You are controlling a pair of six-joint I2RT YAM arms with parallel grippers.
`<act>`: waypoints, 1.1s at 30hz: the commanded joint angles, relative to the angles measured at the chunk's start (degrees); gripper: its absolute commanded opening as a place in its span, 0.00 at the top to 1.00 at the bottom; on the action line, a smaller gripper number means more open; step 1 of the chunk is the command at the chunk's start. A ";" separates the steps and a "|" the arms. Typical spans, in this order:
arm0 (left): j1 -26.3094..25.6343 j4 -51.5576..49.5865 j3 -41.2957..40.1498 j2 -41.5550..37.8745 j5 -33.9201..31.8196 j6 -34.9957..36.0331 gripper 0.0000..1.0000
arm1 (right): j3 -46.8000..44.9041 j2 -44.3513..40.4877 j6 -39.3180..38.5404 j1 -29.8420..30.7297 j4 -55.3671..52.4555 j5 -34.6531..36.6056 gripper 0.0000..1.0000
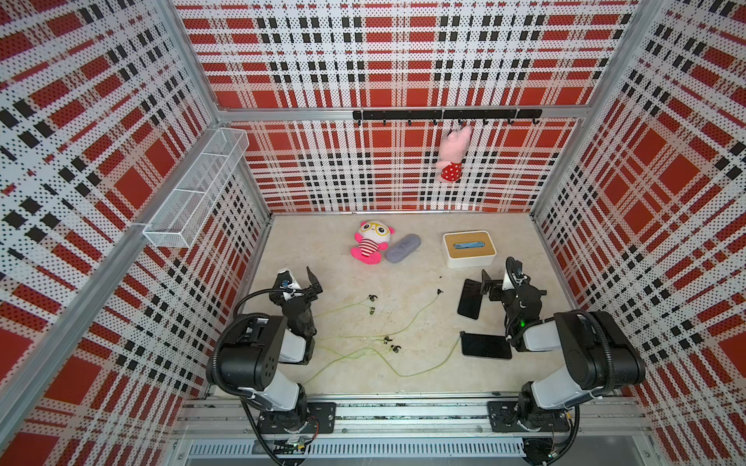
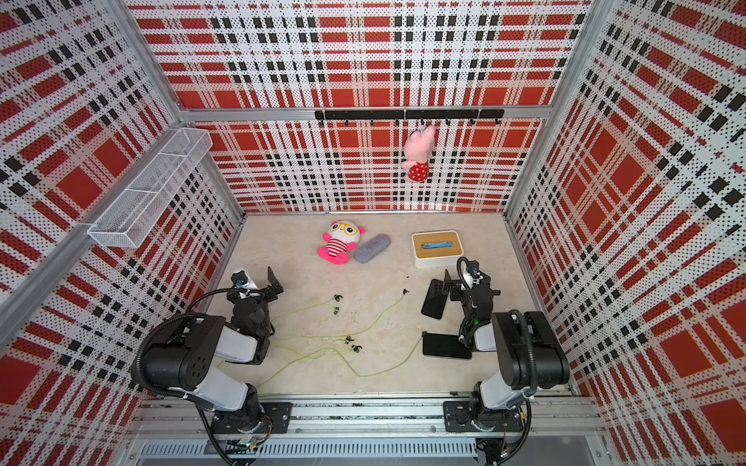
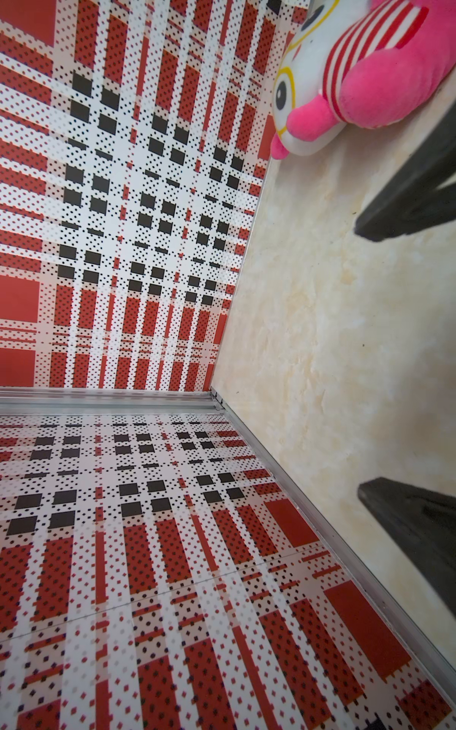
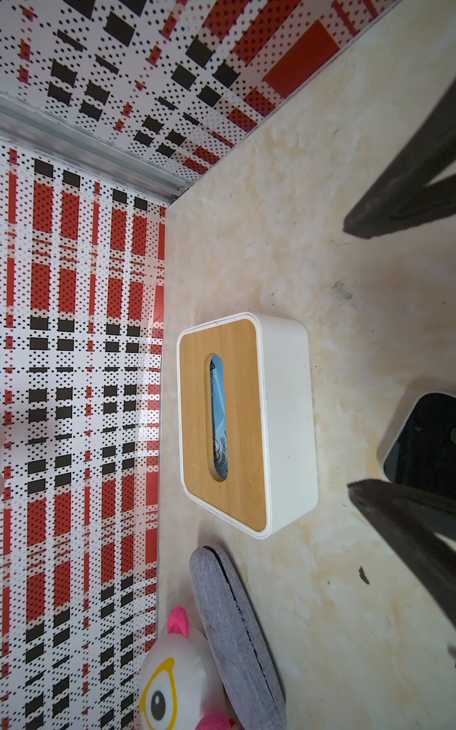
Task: Plug wired earphones into phones
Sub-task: Pick up the wired earphone from the center of the board.
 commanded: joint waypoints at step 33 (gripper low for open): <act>-36.83 -75.68 34.32 -22.94 15.52 -15.33 0.04 | 33.48 -18.63 25.44 -3.04 -88.66 6.34 0.00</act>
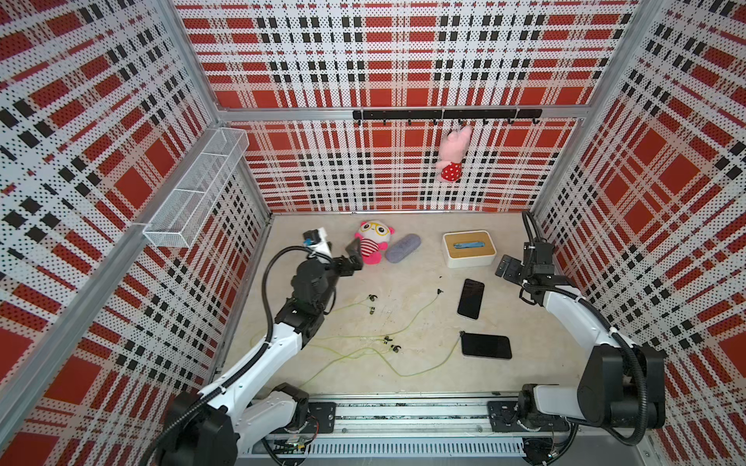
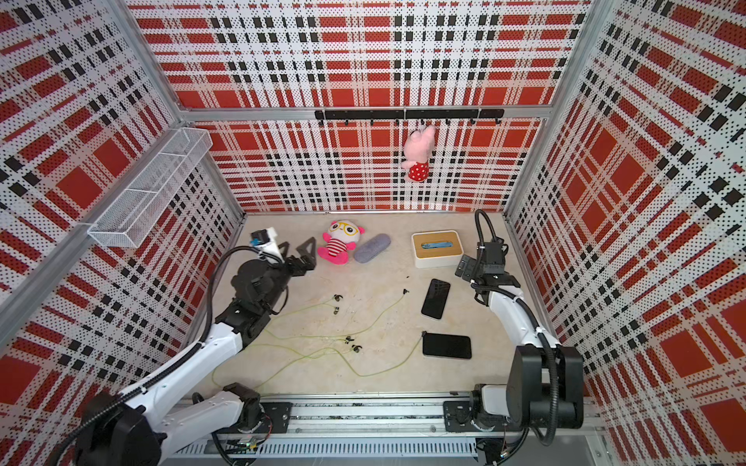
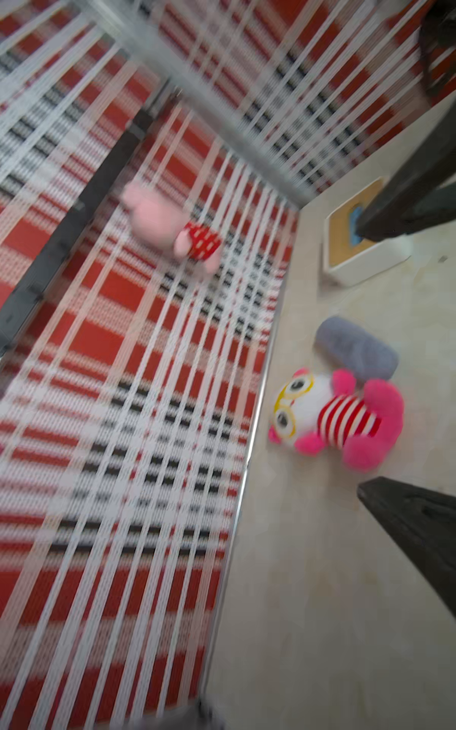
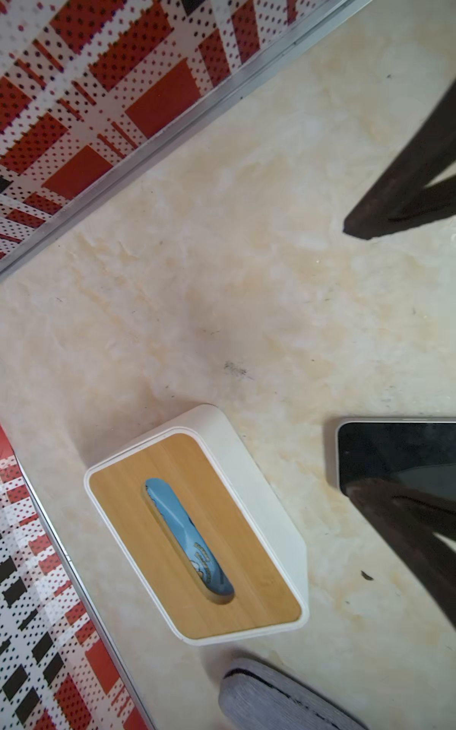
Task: Plug wired earphones into phones
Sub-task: Pick up the wired earphone from the center of the board.
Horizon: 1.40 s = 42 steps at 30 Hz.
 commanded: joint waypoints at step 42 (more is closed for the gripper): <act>-38.91 -37.18 38.28 55.47 -4.33 1.76 0.61 | -8.35 -23.47 8.47 -0.19 -20.01 -3.11 0.09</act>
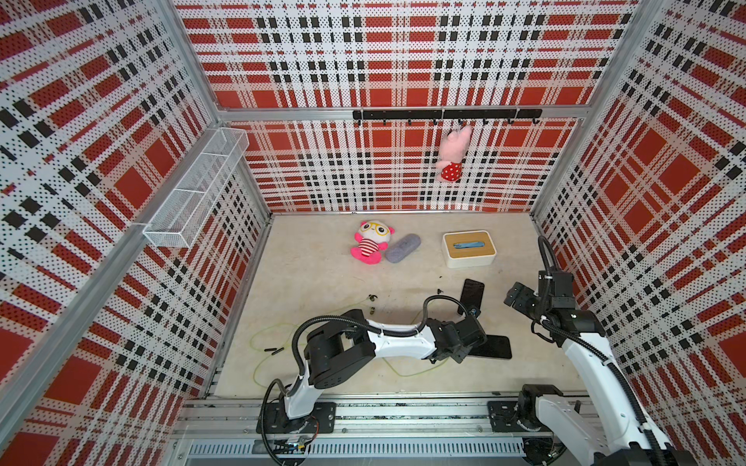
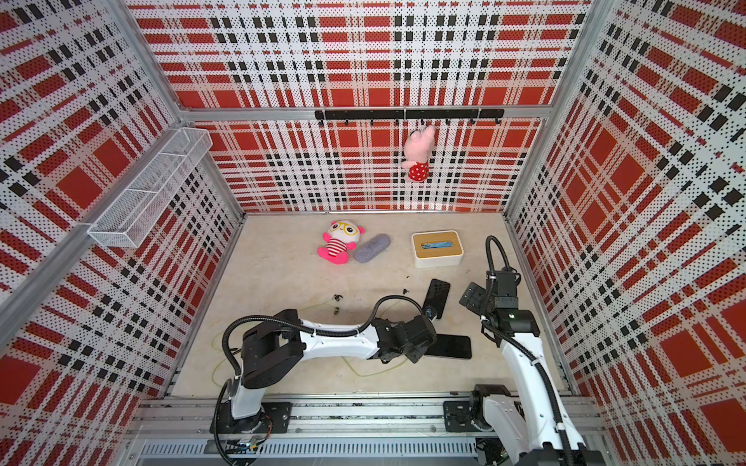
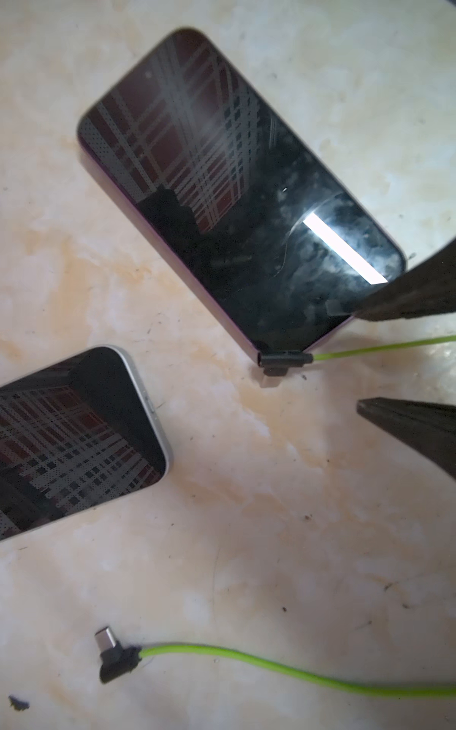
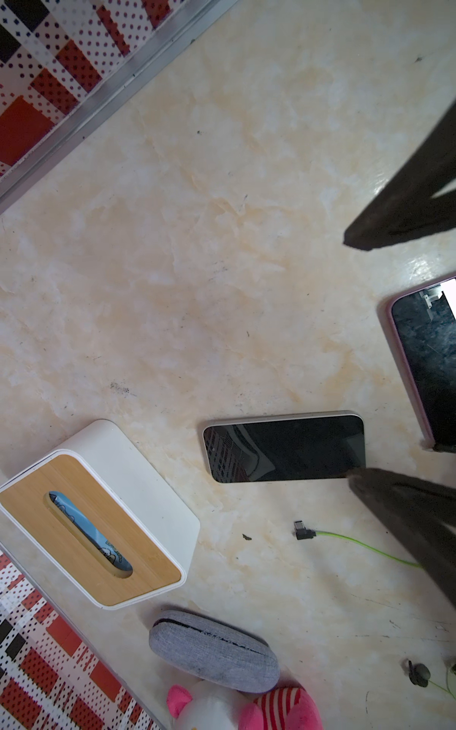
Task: Plug wired earphones into phones
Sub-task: Pick up the wired earphone from the center of the board.
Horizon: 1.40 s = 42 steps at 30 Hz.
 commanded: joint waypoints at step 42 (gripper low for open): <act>12.62 6.76 -10.84 -28.82 14.28 10.64 1.00 | -7.51 -15.06 -16.85 -0.13 31.49 -26.25 0.13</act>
